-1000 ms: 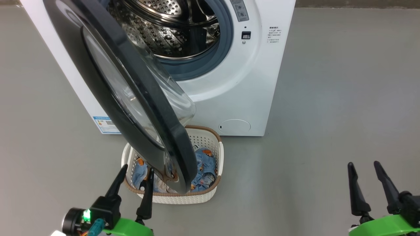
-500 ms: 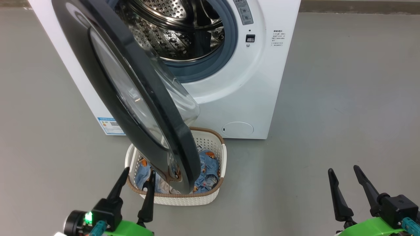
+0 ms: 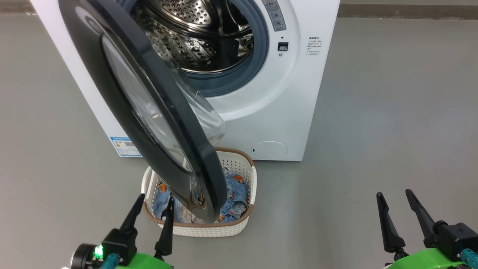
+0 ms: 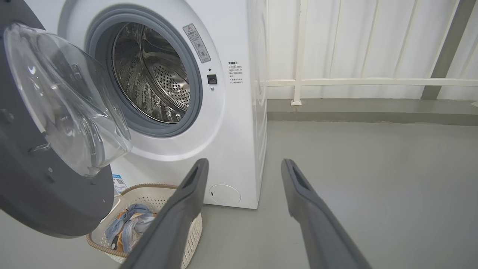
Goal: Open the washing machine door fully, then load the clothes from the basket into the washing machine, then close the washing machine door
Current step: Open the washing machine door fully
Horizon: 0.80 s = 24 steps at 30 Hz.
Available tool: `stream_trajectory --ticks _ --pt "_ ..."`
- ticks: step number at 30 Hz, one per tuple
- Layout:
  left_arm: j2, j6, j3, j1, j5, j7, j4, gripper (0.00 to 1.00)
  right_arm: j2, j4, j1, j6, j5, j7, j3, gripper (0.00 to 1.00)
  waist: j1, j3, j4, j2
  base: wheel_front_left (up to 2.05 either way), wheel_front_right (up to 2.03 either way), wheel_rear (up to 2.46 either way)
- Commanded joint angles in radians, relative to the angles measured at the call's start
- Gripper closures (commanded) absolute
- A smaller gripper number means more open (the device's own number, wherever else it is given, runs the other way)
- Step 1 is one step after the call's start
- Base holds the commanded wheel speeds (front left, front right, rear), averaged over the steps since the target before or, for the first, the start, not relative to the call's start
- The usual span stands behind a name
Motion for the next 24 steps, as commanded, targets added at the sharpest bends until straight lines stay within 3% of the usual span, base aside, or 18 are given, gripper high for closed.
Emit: stream_trajectory --ticks 1,12,13,14,15,24 --pt "0.013 0.009 0.035 -0.017 -0.013 -0.008 -0.018 0.00 -0.006 -0.024 -0.002 0.002 0.011 -0.004 0.022 0.00 0.0000 -0.001 -0.001 0.0000 0.00 0.00 0.00" --pt "0.013 0.014 0.036 -0.023 -0.011 -0.008 -0.008 0.00 -0.006 -0.017 0.001 0.002 0.019 -0.007 0.024 0.00 0.0000 -0.004 -0.002 0.0000 0.00 0.00 0.00" --pt "0.013 0.014 0.036 -0.023 -0.012 -0.008 -0.006 0.13 -0.006 -0.017 0.001 0.002 0.019 -0.007 0.025 0.00 0.0000 -0.004 -0.003 0.0000 0.00 0.00 0.00" --pt "0.013 0.013 0.036 -0.023 -0.013 -0.008 -0.004 0.67 -0.006 -0.016 0.001 0.002 0.019 -0.007 0.025 0.00 0.0000 -0.004 -0.003 0.0000 0.00 0.00 0.00" --pt "0.013 0.013 0.037 -0.023 -0.014 -0.008 -0.002 1.00 -0.006 -0.016 0.001 0.002 0.019 -0.008 0.024 0.00 0.0000 -0.004 -0.003 0.0000 0.00 0.00 0.00" --pt "0.013 0.018 0.047 -0.031 -0.021 -0.008 -0.011 1.00 -0.006 -0.017 -0.001 0.002 0.017 -0.007 0.028 0.00 0.0000 0.000 -0.002 0.0000 0.00 0.00 0.00"
